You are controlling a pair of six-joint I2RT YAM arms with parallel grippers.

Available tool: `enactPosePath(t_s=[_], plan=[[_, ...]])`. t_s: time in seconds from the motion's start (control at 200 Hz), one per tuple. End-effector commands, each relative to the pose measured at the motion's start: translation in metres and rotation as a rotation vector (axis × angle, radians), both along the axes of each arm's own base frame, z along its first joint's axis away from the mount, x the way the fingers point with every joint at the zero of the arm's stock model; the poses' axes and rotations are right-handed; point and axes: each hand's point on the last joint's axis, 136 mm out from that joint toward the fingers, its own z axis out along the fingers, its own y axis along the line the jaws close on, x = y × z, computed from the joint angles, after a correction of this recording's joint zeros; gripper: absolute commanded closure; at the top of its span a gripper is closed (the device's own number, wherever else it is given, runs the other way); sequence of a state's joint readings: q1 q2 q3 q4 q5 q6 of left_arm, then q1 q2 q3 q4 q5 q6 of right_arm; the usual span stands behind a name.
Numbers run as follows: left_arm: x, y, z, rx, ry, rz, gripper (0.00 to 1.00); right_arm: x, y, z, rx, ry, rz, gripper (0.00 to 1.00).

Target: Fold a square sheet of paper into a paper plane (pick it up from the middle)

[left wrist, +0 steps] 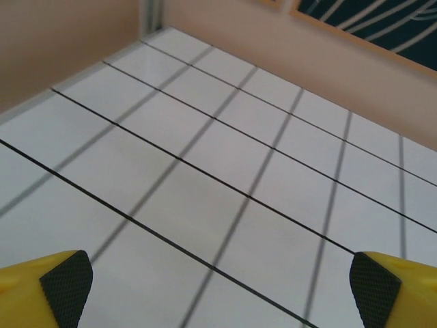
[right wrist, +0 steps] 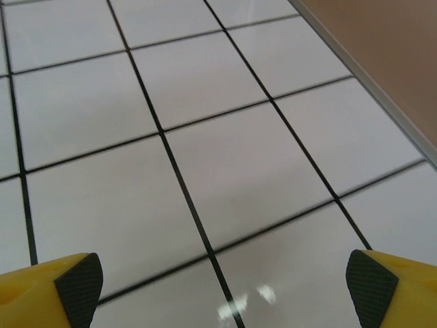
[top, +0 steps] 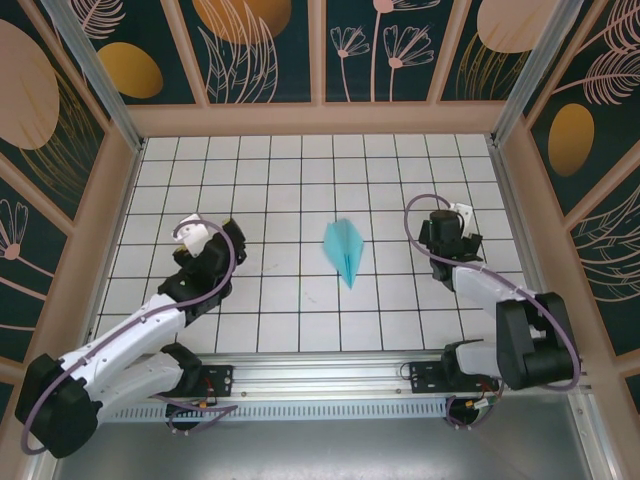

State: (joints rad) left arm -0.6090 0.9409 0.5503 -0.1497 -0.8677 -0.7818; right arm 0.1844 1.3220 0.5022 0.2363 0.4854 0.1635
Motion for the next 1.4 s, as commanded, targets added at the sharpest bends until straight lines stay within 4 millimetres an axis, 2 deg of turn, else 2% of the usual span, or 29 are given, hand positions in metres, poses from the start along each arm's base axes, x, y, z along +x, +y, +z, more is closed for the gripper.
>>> enactPosePath(t_s=[0.0, 0.065, 0.11, 0.145, 0.21, 0.255, 0.3, 0.305, 0.31, 0.315, 0.32, 0.325, 0.33, 0.335, 0.365, 0.395, 0.425, 0.46, 0.515, 0.631, 0.781, 0.866, 0.936, 1.006, 1.036, 1.066, 1.126, 1.396], plan=[[-0.002, 0.034, 0.003, 0.125, -0.019, 0.084, 0.02, 0.027, 0.017, 0.010, 0.021, -0.171, 0.143, 0.05], [0.003, 0.046, -0.001, 0.148, -0.010, 0.097, 0.01, 0.038, 0.025, 0.015, 0.056, -0.232, 0.215, 0.07], [0.004, 0.056, -0.007, 0.195, -0.006, 0.121, 0.02, 0.041, 0.038, 0.027, 0.050, -0.304, 0.319, 0.07], [0.003, 0.064, -0.011, 0.249, -0.003, 0.148, 0.01, 0.042, 0.045, 0.026, 0.025, -0.301, 0.378, 0.09], [0.004, 0.073, -0.011, 0.312, -0.012, 0.169, 0.01, 0.039, 0.037, 0.032, 0.013, -0.342, 0.378, 0.09], [0.007, 0.072, -0.010, 0.349, -0.029, 0.139, 0.02, 0.027, 0.033, 0.036, 0.035, -0.419, 0.402, 0.08], [0.010, 0.069, -0.009, 0.368, -0.075, 0.099, 0.01, 0.013, 0.015, 0.037, 0.084, -0.480, 0.345, 0.06], [0.011, 0.068, -0.007, 0.368, -0.084, 0.096, 0.01, 0.014, 0.014, 0.048, 0.080, -0.524, 0.345, 0.06], [0.011, 0.069, -0.008, 0.369, -0.089, 0.094, 0.01, 0.011, 0.011, 0.041, 0.090, -0.507, 0.341, 0.06], [0.011, 0.069, -0.009, 0.369, -0.092, 0.092, 0.02, 0.009, 0.013, 0.046, 0.092, -0.536, 0.351, 0.05], [0.010, 0.069, -0.010, 0.369, -0.096, 0.089, 0.01, 0.005, 0.012, 0.038, 0.101, -0.515, 0.348, 0.05], [0.010, 0.069, -0.012, 0.371, -0.095, 0.086, 0.01, 0.006, 0.011, 0.048, 0.096, -0.557, 0.352, 0.05], [0.010, 0.069, -0.011, 0.368, -0.104, 0.085, 0.02, 0.002, 0.010, 0.039, 0.107, -0.531, 0.349, 0.05], [0.010, 0.069, -0.012, 0.367, -0.110, 0.084, 0.01, 0.003, 0.010, 0.045, 0.107, -0.558, 0.353, 0.05], [0.009, 0.071, -0.016, 0.361, -0.128, 0.076, 0.02, -0.001, 0.005, 0.046, 0.111, -0.594, 0.346, 0.05], [0.010, 0.071, -0.020, 0.359, -0.137, 0.061, 0.01, 0.004, 0.008, 0.041, 0.113, -0.565, 0.360, 0.05], [0.013, 0.068, -0.025, 0.360, -0.138, 0.023, 0.02, 0.012, 0.016, 0.028, 0.123, -0.474, 0.396, 0.05], [0.015, 0.067, -0.031, 0.372, -0.128, -0.006, 0.02, 0.025, 0.019, 0.030, 0.111, -0.462, 0.392, 0.04], [0.021, 0.067, -0.032, 0.397, -0.124, -0.019, 0.02, 0.023, 0.000, 0.029, 0.118, -0.470, 0.291, 0.01], [0.032, 0.064, -0.023, 0.432, -0.195, -0.064, 0.01, 0.024, 0.002, 0.029, 0.090, -0.463, 0.279, 0.01], [0.063, 0.059, -0.020, 0.386, -0.230, -0.129, 0.01, 0.025, 0.007, 0.029, 0.101, -0.461, 0.312, 0.01], [0.075, 0.052, -0.027, 0.401, -0.223, -0.177, 0.02, 0.025, 0.007, 0.029, 0.100, -0.462, 0.312, 0.01], [0.081, 0.061, -0.032, 0.374, -0.204, -0.157, 0.02, 0.025, 0.006, 0.029, 0.100, -0.462, 0.312, 0.01], [0.076, 0.071, -0.033, 0.326, -0.245, -0.146, 0.01, 0.025, 0.006, 0.029, 0.100, -0.461, 0.312, 0.01], [0.073, 0.079, -0.041, 0.300, -0.233, -0.120, 0.02, 0.025, 0.007, 0.029, 0.100, -0.462, 0.314, 0.01], [0.073, 0.083, -0.037, 0.292, -0.279, -0.094, 0.02, 0.025, 0.007, 0.029, 0.100, -0.463, 0.314, 0.01], [0.076, 0.084, -0.044, 0.275, -0.226, -0.110, 0.01, 0.025, 0.007, 0.029, 0.100, -0.461, 0.315, 0.01], [0.073, 0.085, -0.041, 0.280, -0.248, -0.109, 0.01, 0.025, 0.007, 0.029, 0.100, -0.462, 0.315, 0.01]])
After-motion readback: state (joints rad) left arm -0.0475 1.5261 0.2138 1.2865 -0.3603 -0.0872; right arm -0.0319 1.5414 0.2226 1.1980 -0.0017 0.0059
